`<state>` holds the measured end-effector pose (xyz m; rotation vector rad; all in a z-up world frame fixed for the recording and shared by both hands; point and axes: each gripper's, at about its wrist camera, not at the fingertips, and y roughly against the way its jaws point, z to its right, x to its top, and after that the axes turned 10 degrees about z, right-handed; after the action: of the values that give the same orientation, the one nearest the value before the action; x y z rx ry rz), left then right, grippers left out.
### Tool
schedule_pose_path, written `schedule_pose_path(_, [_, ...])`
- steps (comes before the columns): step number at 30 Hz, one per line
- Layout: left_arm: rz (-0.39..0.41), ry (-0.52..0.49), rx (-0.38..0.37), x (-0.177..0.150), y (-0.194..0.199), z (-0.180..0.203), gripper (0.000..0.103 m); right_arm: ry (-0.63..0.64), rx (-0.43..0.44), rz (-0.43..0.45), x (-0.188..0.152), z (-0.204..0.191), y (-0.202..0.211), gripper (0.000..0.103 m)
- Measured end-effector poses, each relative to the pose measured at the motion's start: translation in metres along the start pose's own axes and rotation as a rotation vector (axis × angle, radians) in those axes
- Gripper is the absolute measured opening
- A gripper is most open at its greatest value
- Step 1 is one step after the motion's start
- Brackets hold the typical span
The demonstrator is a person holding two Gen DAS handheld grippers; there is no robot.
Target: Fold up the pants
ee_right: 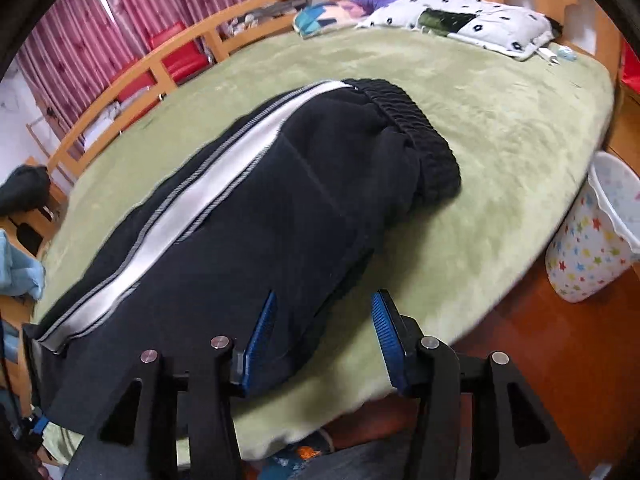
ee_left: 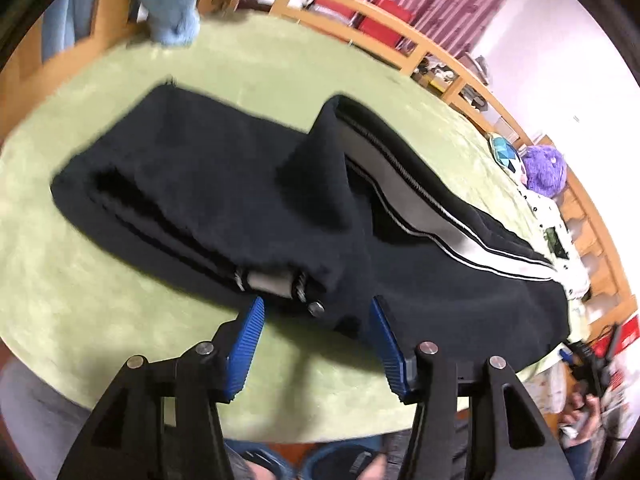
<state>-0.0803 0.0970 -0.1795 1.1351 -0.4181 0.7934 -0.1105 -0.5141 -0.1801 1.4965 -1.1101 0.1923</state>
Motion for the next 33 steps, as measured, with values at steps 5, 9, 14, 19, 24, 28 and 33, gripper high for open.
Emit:
schedule_pose_path(5, [0.015,-0.058,0.01,0.016,-0.011,0.005,0.06,-0.03,0.03,0.022,-0.013,-0.018,0.022,0.049])
schedule_pose_path(9, [0.043,-0.08,0.039,0.022,-0.029,0.005,0.033,-0.014,0.029,0.023,-0.016,-0.036,0.028,0.049])
schedule_pose_path(14, [0.131,-0.12,0.016,0.064,-0.03,0.011,0.009,0.001,0.02,0.015,-0.022,-0.049,0.028,0.049])
schedule_pose_path(19, [0.276,-0.119,0.059,0.144,-0.029,0.001,0.009,0.01,0.056,-0.03,-0.031,-0.068,0.016,0.049])
schedule_pose_path(24, [0.201,-0.055,0.082,0.193,-0.063,-0.015,0.014,0.032,0.065,-0.057,-0.039,-0.086,0.005,0.049])
schedule_pose_path(28, [0.157,-0.048,0.08,0.197,-0.064,-0.022,0.063,0.049,0.066,-0.069,-0.046,-0.099,0.0,0.049])
schedule_pose_path(33, [0.19,-0.084,0.084,0.182,-0.04,-0.032,0.075,0.046,0.091,-0.078,-0.055,-0.118,-0.004,0.049])
